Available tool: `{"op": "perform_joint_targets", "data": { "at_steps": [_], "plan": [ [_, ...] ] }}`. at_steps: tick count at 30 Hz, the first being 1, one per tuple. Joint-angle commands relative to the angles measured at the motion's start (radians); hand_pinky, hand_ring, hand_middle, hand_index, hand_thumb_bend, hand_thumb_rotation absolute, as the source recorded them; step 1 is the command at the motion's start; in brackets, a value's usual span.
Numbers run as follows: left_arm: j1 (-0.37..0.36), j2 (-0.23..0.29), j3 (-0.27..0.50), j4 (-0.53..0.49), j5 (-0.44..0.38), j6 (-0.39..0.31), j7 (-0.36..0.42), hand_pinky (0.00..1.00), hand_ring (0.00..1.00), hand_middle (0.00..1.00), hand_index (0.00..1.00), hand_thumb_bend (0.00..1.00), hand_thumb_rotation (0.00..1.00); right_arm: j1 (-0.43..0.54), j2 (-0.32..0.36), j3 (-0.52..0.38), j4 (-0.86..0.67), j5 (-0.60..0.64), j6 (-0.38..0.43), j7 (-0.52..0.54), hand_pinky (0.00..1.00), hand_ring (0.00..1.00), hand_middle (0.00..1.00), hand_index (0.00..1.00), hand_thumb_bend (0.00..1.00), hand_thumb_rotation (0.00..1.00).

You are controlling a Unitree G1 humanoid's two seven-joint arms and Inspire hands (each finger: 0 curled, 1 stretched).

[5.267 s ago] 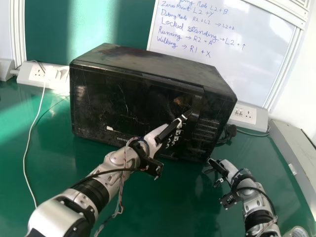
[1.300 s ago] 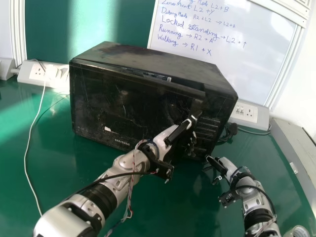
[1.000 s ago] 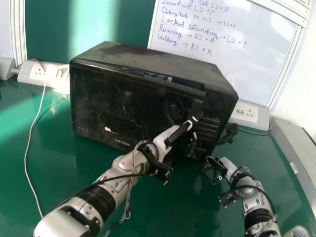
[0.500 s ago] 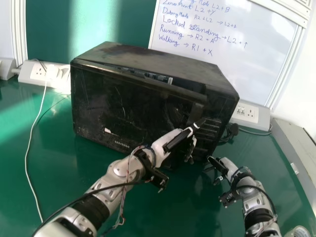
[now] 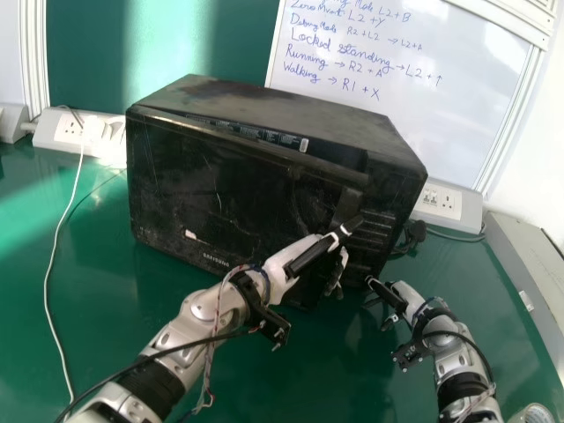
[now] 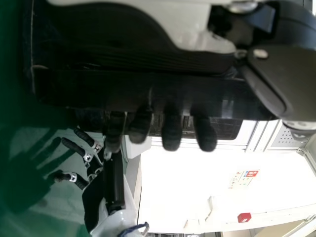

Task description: Open the door of oven

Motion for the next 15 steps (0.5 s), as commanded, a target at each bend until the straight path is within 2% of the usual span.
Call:
{"op": "perform_joint_targets", "data": {
  "at_steps": [1, 3, 8, 11, 15],
  "plan": [
    [0.015, -0.034, -0.009, -0.097, -0.054, -0.004, -0.036, 0.00, 0.04, 0.08, 0.09, 0.75, 0.91, 0.045, 0.017, 0.007, 0.029, -0.010, 0.026, 0.028, 0.43, 0.48, 0.61, 0.72, 0.57, 0.81],
    [0.032, -0.025, -0.015, -0.133, -0.047, 0.013, -0.042, 0.00, 0.04, 0.08, 0.09, 0.75, 0.93, 0.045, 0.016, 0.005, 0.028, -0.009, 0.024, 0.030, 0.42, 0.48, 0.61, 0.72, 0.61, 0.81],
    [0.067, -0.012, -0.008, -0.196, -0.055, 0.033, -0.053, 0.00, 0.03, 0.07, 0.07, 0.74, 0.94, 0.046, 0.016, 0.010, 0.026, -0.013, 0.022, 0.023, 0.43, 0.49, 0.61, 0.72, 0.59, 0.88],
    [0.093, 0.004, -0.006, -0.239, -0.060, 0.058, -0.072, 0.00, 0.03, 0.07, 0.07, 0.77, 0.94, 0.046, 0.015, 0.010, 0.026, -0.012, 0.021, 0.027, 0.40, 0.49, 0.62, 0.72, 0.57, 0.89],
    [0.135, 0.015, -0.003, -0.316, -0.065, 0.084, -0.085, 0.00, 0.04, 0.08, 0.07, 0.78, 0.95, 0.044, 0.013, 0.015, 0.026, -0.018, 0.022, 0.026, 0.41, 0.48, 0.61, 0.73, 0.58, 0.88]
  ]
}}
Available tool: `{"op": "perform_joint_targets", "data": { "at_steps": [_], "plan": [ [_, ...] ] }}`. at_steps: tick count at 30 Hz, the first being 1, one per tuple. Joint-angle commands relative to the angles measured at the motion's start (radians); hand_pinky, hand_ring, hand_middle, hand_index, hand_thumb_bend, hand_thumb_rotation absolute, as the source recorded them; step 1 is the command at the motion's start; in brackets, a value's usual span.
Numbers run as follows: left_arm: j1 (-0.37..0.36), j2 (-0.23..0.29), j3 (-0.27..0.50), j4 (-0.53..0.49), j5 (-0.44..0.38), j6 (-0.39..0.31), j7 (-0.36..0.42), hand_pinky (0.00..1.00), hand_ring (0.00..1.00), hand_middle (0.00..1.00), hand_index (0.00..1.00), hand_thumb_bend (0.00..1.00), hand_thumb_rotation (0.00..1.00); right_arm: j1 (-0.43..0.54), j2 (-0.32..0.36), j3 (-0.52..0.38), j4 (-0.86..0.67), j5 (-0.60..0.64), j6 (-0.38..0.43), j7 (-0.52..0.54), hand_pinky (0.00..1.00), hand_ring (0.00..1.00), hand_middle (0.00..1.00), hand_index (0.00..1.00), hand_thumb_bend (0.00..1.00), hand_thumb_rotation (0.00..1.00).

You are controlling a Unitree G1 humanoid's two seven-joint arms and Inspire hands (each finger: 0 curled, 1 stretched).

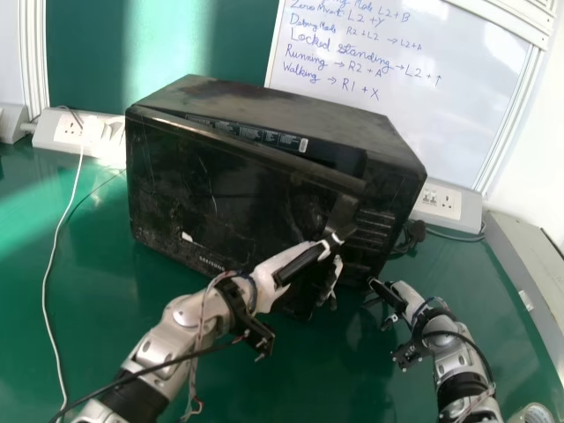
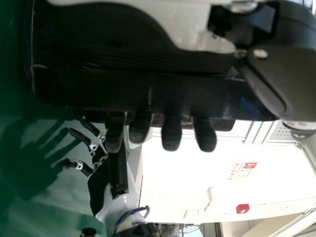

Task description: Open the door of oven

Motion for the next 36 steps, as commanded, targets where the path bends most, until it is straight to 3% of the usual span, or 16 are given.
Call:
{"op": "perform_joint_targets", "data": {
  "at_steps": [1, 9, 17, 24, 29, 33, 36],
  "plan": [
    [0.006, -0.014, 0.012, -0.088, -0.071, -0.015, -0.013, 0.00, 0.04, 0.07, 0.07, 0.77, 0.94, 0.044, 0.010, 0.016, 0.027, -0.019, 0.019, 0.027, 0.41, 0.49, 0.61, 0.73, 0.57, 0.89],
    [0.067, -0.006, 0.012, -0.198, -0.098, 0.003, -0.071, 0.00, 0.04, 0.07, 0.07, 0.74, 0.92, 0.047, 0.010, 0.010, 0.027, -0.011, 0.014, 0.032, 0.42, 0.50, 0.61, 0.73, 0.58, 0.89],
    [0.136, 0.019, 0.004, -0.334, -0.098, 0.043, -0.073, 0.00, 0.04, 0.07, 0.07, 0.70, 0.95, 0.048, 0.006, 0.012, 0.027, -0.013, 0.012, 0.034, 0.40, 0.49, 0.61, 0.73, 0.56, 0.87],
    [0.176, 0.071, 0.030, -0.423, -0.164, 0.159, -0.121, 0.00, 0.04, 0.07, 0.07, 0.71, 0.96, 0.046, 0.005, 0.021, 0.025, -0.021, 0.007, 0.029, 0.43, 0.49, 0.63, 0.74, 0.56, 0.89],
    [0.212, 0.094, 0.049, -0.469, -0.202, 0.184, -0.135, 0.00, 0.04, 0.07, 0.06, 0.70, 0.96, 0.045, 0.002, 0.027, 0.026, -0.024, 0.007, 0.030, 0.40, 0.49, 0.63, 0.74, 0.57, 0.90],
    [0.240, 0.118, 0.053, -0.513, -0.230, 0.215, -0.154, 0.00, 0.04, 0.07, 0.07, 0.72, 0.93, 0.046, 0.003, 0.028, 0.026, -0.020, 0.007, 0.029, 0.47, 0.50, 0.62, 0.74, 0.58, 0.91],
    [0.260, 0.134, 0.053, -0.546, -0.235, 0.219, -0.162, 0.00, 0.04, 0.07, 0.08, 0.73, 0.95, 0.045, 0.003, 0.029, 0.026, -0.020, 0.008, 0.028, 0.41, 0.49, 0.62, 0.74, 0.57, 0.90]
  ]
}}
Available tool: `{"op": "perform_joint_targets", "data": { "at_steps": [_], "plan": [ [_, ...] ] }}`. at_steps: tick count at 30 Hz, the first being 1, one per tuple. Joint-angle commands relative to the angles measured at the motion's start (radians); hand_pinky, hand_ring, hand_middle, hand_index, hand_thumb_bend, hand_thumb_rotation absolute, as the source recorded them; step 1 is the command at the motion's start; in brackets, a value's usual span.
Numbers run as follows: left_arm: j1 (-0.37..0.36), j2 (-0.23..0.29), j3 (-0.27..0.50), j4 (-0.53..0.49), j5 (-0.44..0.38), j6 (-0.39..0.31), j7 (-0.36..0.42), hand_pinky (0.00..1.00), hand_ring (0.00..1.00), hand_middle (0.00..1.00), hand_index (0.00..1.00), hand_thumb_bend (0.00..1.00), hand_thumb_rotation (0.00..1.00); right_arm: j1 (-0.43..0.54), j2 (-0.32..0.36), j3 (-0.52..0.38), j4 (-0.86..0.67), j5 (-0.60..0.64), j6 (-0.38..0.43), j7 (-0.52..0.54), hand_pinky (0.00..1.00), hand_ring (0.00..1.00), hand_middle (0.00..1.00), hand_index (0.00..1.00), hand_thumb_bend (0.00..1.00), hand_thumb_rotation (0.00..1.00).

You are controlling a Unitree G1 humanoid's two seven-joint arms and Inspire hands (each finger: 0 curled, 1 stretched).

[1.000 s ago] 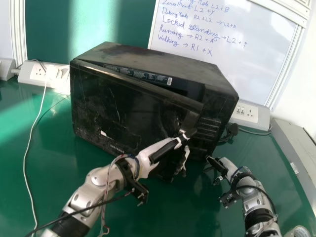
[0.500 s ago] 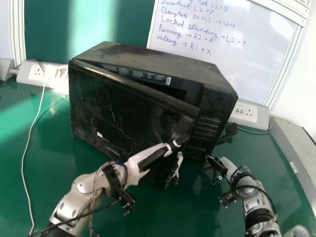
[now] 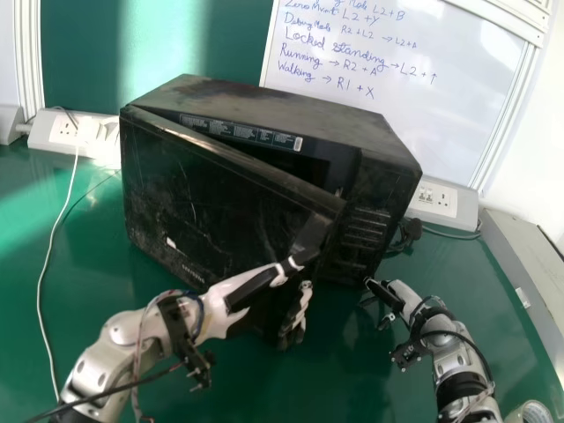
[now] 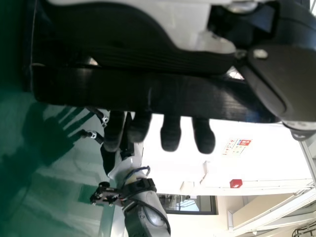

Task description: Open the door of oven

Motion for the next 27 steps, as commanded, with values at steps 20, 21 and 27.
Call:
{"op": "perform_joint_targets", "data": {
  "at_steps": [20, 21, 27],
  "plan": [
    [0.027, 0.108, 0.114, -0.073, -0.207, -0.024, -0.170, 0.00, 0.03, 0.07, 0.08, 0.74, 0.91, 0.050, 0.006, -0.006, 0.030, -0.003, 0.029, 0.022, 0.42, 0.50, 0.62, 0.74, 0.57, 0.89],
    [0.025, 0.121, 0.119, -0.072, -0.208, -0.020, -0.178, 0.00, 0.04, 0.07, 0.08, 0.74, 0.90, 0.049, 0.007, -0.007, 0.031, -0.002, 0.033, 0.020, 0.43, 0.50, 0.63, 0.73, 0.57, 0.89],
    [0.027, 0.175, 0.148, -0.106, -0.236, 0.020, -0.174, 0.00, 0.02, 0.06, 0.07, 0.78, 0.94, 0.045, 0.009, -0.013, 0.031, -0.002, 0.045, 0.021, 0.39, 0.47, 0.60, 0.73, 0.55, 0.86]
  ]
}}
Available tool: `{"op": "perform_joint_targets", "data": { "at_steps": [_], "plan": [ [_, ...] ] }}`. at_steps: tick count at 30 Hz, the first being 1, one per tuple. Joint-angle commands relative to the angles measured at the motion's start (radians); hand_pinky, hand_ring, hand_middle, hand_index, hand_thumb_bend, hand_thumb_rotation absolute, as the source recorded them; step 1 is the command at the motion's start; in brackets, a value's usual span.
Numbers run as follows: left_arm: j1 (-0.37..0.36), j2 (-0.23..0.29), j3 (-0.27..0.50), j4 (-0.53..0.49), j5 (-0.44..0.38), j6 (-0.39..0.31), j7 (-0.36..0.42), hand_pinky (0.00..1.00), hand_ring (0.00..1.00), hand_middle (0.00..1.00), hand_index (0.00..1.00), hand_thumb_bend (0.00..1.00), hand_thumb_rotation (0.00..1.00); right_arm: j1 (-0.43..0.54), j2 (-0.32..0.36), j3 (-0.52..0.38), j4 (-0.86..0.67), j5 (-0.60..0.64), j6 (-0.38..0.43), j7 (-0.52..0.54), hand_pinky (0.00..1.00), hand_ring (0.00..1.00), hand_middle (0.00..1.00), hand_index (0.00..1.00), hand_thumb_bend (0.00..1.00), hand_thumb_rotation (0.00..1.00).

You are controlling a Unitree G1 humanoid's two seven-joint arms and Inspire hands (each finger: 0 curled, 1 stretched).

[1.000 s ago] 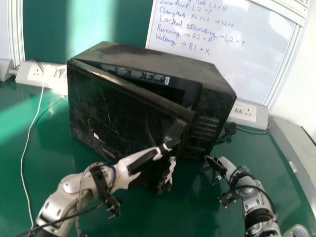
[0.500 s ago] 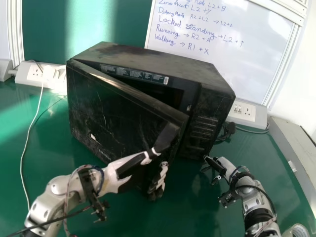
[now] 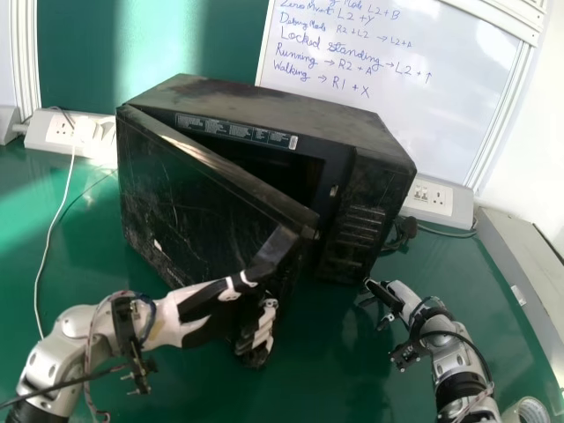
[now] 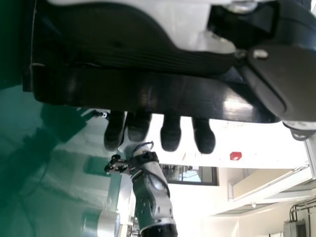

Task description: Open the door of oven

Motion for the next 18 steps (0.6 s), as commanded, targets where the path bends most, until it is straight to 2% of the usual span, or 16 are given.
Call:
{"op": "perform_joint_targets", "data": {
  "at_steps": [1, 4, 8, 16, 18],
  "plan": [
    [-0.022, 0.006, 0.087, -0.056, -0.105, -0.009, 0.030, 0.00, 0.02, 0.06, 0.06, 0.79, 0.94, 0.044, 0.003, 0.003, 0.029, -0.007, 0.037, 0.021, 0.39, 0.47, 0.60, 0.73, 0.56, 0.86],
    [-0.005, 0.014, 0.096, -0.058, -0.105, -0.028, 0.033, 0.00, 0.01, 0.05, 0.05, 0.82, 0.94, 0.046, 0.001, 0.001, 0.029, -0.008, 0.031, 0.021, 0.40, 0.48, 0.60, 0.72, 0.57, 0.87],
    [0.014, 0.031, 0.108, -0.056, -0.112, -0.057, 0.016, 0.00, 0.01, 0.05, 0.05, 0.81, 0.95, 0.048, -0.001, 0.005, 0.029, -0.013, 0.023, 0.024, 0.42, 0.49, 0.61, 0.73, 0.58, 0.90],
    [0.019, 0.055, 0.119, -0.052, -0.134, -0.046, 0.004, 0.00, 0.00, 0.04, 0.04, 0.80, 0.95, 0.047, -0.001, 0.008, 0.029, -0.016, 0.025, 0.020, 0.37, 0.48, 0.60, 0.74, 0.58, 0.89],
    [0.024, 0.060, 0.122, -0.052, -0.137, -0.041, 0.011, 0.00, 0.00, 0.04, 0.04, 0.81, 0.94, 0.047, -0.001, 0.009, 0.029, -0.017, 0.025, 0.020, 0.42, 0.48, 0.59, 0.73, 0.58, 0.89]
  ]
}}
